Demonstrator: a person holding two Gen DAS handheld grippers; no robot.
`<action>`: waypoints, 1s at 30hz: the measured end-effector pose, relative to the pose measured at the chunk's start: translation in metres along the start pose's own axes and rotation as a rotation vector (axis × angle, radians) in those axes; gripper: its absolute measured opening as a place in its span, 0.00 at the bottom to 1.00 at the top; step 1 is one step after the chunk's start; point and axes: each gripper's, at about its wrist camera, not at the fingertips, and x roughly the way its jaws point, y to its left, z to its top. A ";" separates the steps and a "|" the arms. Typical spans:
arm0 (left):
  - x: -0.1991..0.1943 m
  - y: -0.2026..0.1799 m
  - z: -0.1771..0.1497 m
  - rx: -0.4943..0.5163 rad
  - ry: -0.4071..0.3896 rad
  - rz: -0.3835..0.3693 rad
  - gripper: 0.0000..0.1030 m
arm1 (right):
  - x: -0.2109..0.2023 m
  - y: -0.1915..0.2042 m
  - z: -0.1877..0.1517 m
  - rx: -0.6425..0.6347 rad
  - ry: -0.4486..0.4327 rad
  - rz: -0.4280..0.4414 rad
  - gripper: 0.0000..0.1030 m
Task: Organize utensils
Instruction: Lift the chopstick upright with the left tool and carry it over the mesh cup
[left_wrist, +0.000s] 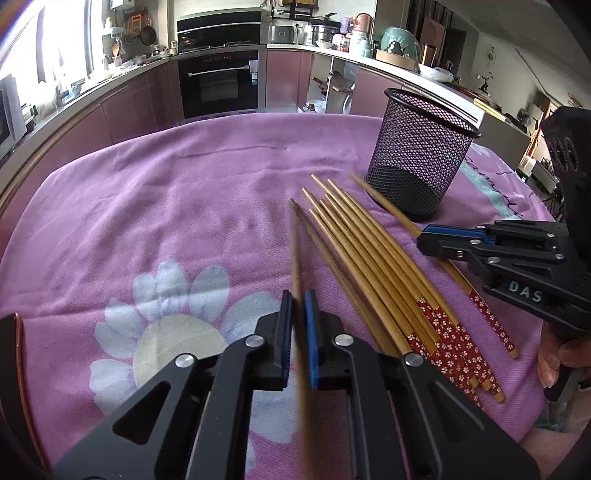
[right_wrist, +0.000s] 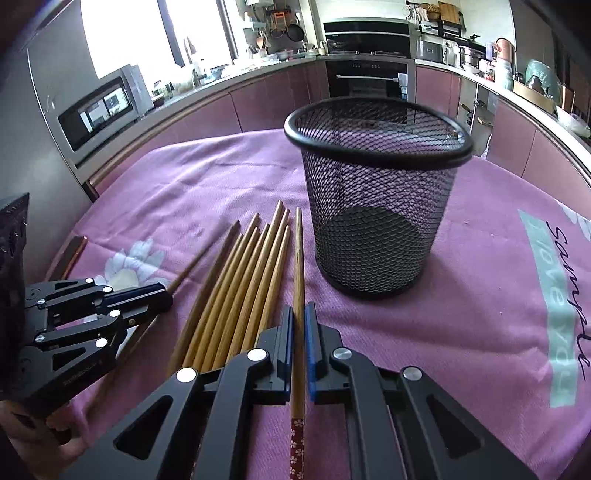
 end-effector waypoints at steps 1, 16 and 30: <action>-0.002 0.000 0.000 -0.002 -0.004 0.001 0.07 | -0.004 -0.001 -0.001 0.001 -0.009 0.006 0.05; -0.061 0.000 0.012 -0.004 -0.125 -0.141 0.07 | -0.068 0.004 0.000 -0.011 -0.178 0.100 0.05; -0.127 -0.007 0.038 -0.011 -0.286 -0.289 0.07 | -0.111 -0.010 0.014 0.009 -0.339 0.108 0.05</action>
